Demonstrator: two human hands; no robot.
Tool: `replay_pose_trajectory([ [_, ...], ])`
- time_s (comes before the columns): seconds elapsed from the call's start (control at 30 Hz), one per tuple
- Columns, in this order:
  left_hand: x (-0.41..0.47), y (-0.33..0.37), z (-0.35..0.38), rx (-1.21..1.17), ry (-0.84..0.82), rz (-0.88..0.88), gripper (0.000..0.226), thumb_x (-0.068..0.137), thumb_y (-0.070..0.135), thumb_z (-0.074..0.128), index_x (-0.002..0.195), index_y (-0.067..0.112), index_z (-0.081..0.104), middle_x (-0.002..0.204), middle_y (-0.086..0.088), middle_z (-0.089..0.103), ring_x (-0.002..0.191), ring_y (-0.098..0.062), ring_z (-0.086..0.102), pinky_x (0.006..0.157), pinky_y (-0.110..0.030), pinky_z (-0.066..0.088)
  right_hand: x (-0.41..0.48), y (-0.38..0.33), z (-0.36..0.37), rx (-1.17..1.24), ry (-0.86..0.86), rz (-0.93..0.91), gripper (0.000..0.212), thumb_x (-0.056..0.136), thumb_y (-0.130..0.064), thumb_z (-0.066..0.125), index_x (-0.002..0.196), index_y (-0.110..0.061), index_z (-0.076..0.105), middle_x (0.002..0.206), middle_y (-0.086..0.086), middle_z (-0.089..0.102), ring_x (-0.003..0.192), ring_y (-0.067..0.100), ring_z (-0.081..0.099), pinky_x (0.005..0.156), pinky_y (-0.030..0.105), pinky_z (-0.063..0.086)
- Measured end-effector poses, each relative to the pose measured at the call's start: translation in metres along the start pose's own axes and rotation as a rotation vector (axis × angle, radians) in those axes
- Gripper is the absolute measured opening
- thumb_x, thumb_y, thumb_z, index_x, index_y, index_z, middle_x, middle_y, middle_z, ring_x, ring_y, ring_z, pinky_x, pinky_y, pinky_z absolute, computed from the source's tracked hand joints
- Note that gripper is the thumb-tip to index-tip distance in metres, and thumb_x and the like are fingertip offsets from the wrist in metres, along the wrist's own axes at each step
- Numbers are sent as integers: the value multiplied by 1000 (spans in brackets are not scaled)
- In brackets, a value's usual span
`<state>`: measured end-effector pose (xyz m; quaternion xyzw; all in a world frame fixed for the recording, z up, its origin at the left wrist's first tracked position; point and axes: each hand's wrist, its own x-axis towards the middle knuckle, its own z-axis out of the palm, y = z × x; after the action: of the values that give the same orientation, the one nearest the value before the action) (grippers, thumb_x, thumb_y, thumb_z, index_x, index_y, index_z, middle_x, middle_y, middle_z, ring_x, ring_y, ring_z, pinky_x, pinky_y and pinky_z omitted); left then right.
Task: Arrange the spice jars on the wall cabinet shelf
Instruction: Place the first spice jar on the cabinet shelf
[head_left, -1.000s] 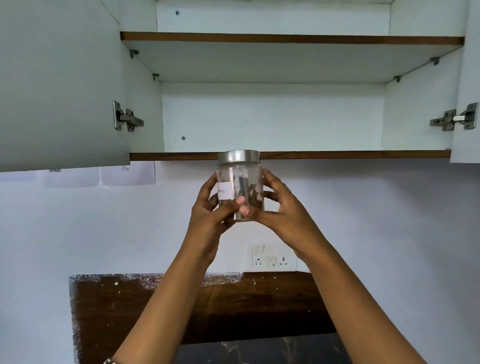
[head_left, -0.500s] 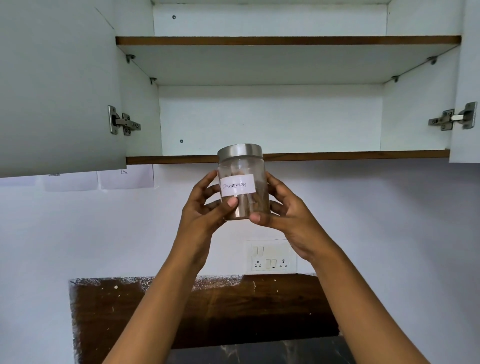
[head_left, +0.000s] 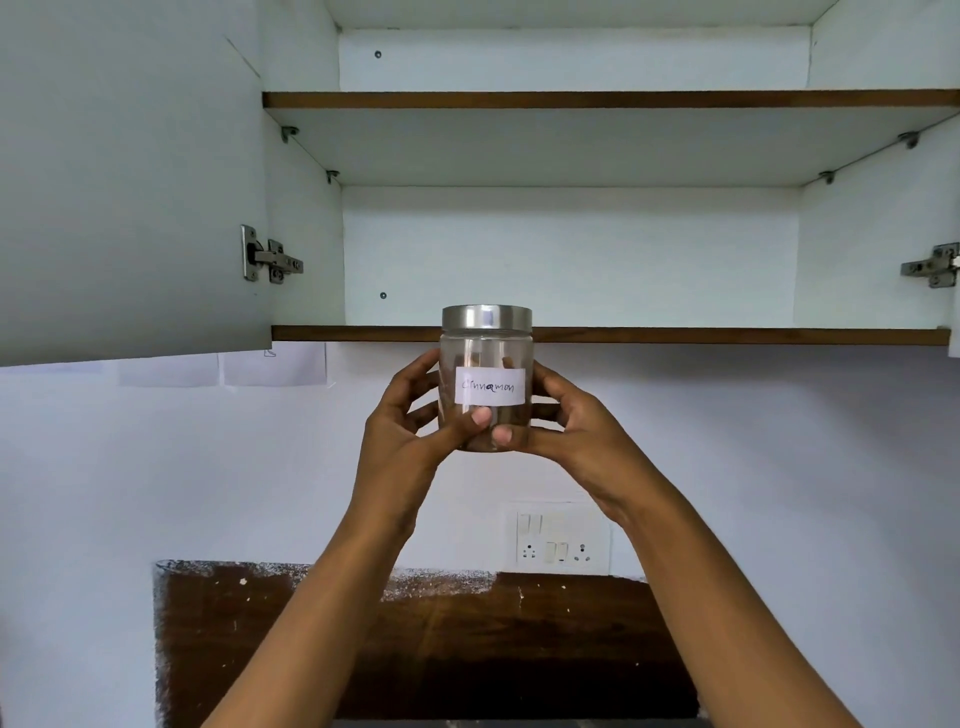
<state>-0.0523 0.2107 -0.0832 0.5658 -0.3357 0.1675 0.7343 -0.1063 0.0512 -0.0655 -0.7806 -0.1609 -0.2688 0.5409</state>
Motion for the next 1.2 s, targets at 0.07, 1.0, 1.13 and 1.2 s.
replay_pose_trajectory([
  [0.07, 8, 4, -5, 28, 21, 18, 70, 60, 29, 79, 124, 40, 54, 122, 14, 62, 112, -11, 61, 77, -21, 54, 11, -2, 4, 39, -4, -6, 62, 73, -20, 78, 124, -42, 50, 116, -14, 63, 107, 2, 59, 82, 16, 48],
  [1.0, 224, -15, -113, 556, 244, -114, 56, 77, 15, 76, 127, 8, 51, 123, -7, 61, 109, -23, 59, 91, -35, 50, 249, -13, 124, -204, 123, 122, 65, 72, -14, 79, 129, -6, 48, 125, 11, 60, 113, 26, 57, 92, 31, 45],
  [1.13, 230, -13, -116, 872, 286, -40, 46, 81, 16, 70, 123, 2, 54, 121, -15, 59, 111, -31, 57, 87, -37, 50, 262, -16, 130, -255, 109, 163, 50, 78, -9, 72, 124, -1, 54, 114, 13, 60, 109, 29, 57, 90, 32, 45],
  [1.2, 230, -12, -118, 916, 282, -43, 35, 84, 15, 65, 116, 4, 58, 116, -15, 63, 104, -31, 60, 82, -37, 51, 270, -16, 131, -237, 126, 196, 39, 78, -1, 67, 116, 5, 58, 101, 17, 60, 103, 32, 60, 93, 38, 49],
])
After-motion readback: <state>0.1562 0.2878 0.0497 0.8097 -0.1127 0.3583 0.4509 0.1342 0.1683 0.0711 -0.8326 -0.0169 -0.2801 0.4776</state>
